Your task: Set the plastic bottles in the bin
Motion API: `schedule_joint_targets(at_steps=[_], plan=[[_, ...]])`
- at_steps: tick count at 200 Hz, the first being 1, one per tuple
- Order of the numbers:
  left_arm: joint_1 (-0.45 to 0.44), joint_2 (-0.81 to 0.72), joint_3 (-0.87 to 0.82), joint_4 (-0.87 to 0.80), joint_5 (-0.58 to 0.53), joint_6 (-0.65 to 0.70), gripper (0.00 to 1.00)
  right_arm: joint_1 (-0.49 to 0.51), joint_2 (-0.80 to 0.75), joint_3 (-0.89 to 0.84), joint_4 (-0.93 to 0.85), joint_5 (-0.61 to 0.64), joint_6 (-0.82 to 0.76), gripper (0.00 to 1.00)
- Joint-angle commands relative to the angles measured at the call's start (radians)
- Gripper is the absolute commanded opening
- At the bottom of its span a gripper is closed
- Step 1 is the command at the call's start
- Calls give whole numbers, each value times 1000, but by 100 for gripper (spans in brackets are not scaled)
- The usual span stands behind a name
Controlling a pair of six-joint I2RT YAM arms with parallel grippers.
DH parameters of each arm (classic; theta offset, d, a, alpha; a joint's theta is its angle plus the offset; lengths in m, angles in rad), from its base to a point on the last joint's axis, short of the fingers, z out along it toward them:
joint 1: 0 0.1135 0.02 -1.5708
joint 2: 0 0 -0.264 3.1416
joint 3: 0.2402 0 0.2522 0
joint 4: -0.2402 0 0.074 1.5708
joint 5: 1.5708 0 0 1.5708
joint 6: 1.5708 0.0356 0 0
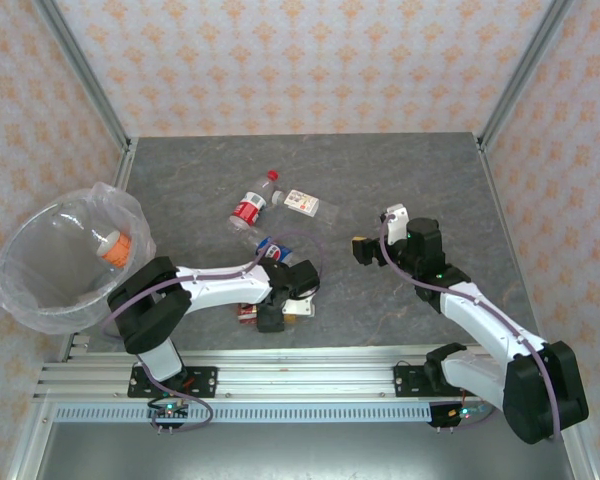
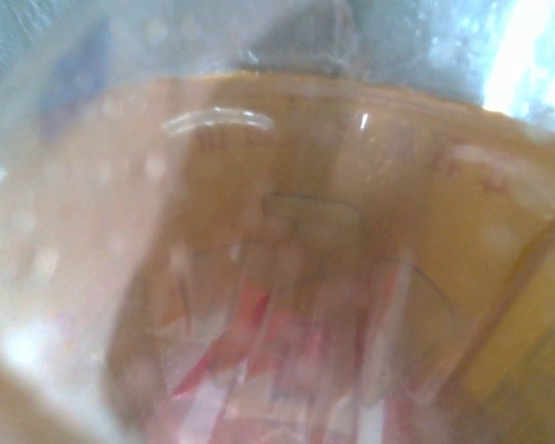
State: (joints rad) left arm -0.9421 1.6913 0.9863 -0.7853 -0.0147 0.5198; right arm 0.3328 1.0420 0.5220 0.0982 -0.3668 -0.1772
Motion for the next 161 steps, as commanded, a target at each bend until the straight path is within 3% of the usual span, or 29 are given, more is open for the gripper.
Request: schedule_joint_targets(at_steps=[1, 21, 161], plan=[[8, -34, 12, 44, 33, -44, 62, 2, -20, -16, 40, 5, 2, 99], [14, -59, 21, 40, 46, -62, 57, 1, -19, -16, 47, 3, 10, 99], [67, -240, 108, 75, 156, -211, 56, 0, 4, -14, 111, 0, 57, 99]])
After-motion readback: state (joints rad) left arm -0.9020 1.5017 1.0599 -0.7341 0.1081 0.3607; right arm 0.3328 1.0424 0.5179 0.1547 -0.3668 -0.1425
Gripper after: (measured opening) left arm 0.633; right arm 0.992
